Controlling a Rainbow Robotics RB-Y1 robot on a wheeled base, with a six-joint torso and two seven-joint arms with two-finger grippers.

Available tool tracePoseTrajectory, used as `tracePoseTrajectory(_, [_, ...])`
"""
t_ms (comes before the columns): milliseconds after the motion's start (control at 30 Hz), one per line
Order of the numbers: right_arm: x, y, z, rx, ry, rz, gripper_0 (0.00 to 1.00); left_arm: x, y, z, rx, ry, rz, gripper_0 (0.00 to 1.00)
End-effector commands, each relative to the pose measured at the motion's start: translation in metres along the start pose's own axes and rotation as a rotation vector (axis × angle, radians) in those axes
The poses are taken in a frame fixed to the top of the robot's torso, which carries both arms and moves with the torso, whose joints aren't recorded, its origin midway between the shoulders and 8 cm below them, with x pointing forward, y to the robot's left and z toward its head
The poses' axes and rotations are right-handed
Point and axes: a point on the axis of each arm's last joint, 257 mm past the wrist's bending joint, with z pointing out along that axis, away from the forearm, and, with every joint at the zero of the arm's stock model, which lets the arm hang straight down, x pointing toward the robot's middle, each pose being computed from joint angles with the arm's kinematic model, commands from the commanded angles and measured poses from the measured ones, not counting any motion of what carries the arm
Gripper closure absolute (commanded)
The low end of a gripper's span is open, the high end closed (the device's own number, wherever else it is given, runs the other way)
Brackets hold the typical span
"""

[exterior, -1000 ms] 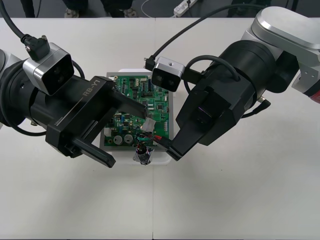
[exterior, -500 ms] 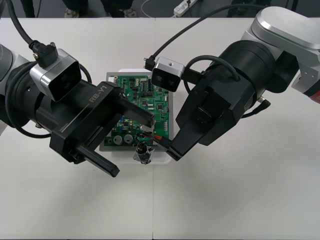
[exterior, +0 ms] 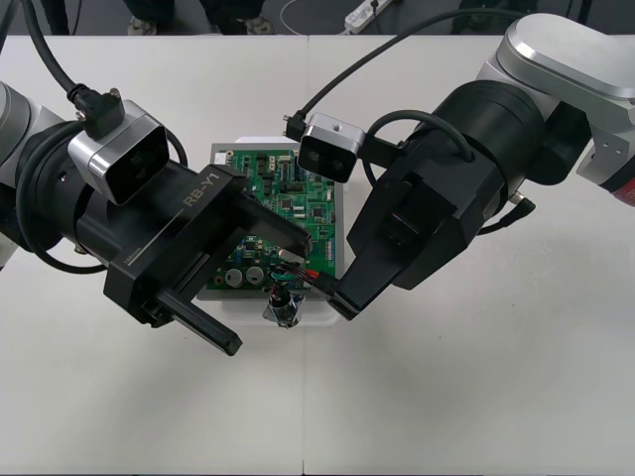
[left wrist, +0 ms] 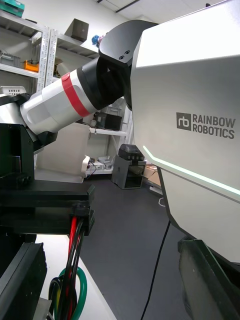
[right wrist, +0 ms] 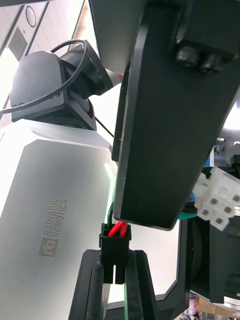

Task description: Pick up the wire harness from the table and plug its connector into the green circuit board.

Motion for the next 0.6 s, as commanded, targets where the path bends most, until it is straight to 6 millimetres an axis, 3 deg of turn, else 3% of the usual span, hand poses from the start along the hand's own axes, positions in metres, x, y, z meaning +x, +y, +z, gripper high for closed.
tracePoseTrajectory(33, [-0.001, 0.016, 0.012, -0.004, 0.058, -0.045, 1.00, -0.011, -0.002, 0.014, 0.040, 0.018, -0.012, 0.22])
tracePoseTrajectory(600, [-0.001, 0.016, 0.013, -0.008, 0.060, -0.048, 1.00, -0.022, 0.021, 0.028, -0.006, -0.016, -0.006, 0.23])
